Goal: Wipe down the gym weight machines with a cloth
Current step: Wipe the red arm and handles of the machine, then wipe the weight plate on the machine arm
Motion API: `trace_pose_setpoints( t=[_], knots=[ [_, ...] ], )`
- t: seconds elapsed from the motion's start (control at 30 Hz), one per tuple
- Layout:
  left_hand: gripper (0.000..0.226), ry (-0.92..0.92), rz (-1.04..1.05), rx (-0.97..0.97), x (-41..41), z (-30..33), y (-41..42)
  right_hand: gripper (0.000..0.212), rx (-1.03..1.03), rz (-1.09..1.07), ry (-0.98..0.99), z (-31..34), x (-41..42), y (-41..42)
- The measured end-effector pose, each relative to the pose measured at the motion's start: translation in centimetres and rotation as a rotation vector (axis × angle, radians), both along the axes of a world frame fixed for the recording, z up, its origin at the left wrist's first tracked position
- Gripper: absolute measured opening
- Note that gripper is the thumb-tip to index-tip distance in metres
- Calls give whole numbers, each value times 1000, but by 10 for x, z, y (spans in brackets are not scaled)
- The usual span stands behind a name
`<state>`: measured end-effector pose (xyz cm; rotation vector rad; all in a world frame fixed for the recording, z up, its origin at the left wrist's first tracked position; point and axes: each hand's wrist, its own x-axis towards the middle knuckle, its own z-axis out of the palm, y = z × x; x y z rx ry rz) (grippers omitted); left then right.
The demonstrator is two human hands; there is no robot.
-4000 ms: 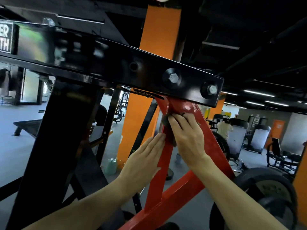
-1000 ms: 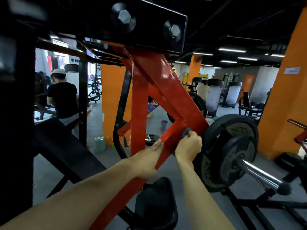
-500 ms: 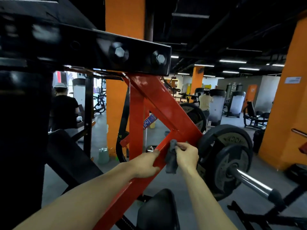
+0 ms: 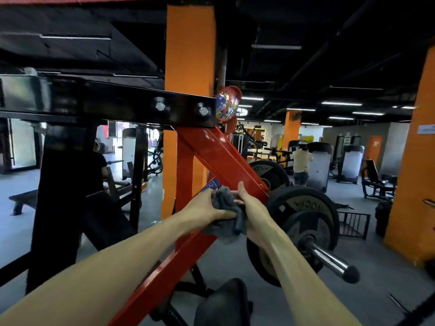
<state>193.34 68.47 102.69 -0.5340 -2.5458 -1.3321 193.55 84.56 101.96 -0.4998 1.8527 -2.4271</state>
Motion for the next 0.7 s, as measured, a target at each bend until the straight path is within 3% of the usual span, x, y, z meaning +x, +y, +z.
trace_pose_setpoints(
  t=[0.07, 0.17, 0.43, 0.7],
  knots=[
    [38, 15, 2, -38, 9, 7, 11, 52, 121, 3, 93, 2, 7, 15],
    [37, 69, 35, -161, 23, 15, 31, 27, 335, -110, 272, 2, 19, 44],
    [69, -2, -34, -176, 26, 14, 87, 16, 672, -289, 300, 24, 52, 140],
    [39, 33, -163, -201, 26, -3, 156, 8, 651, -375, 245, 9, 75, 207]
  ],
)
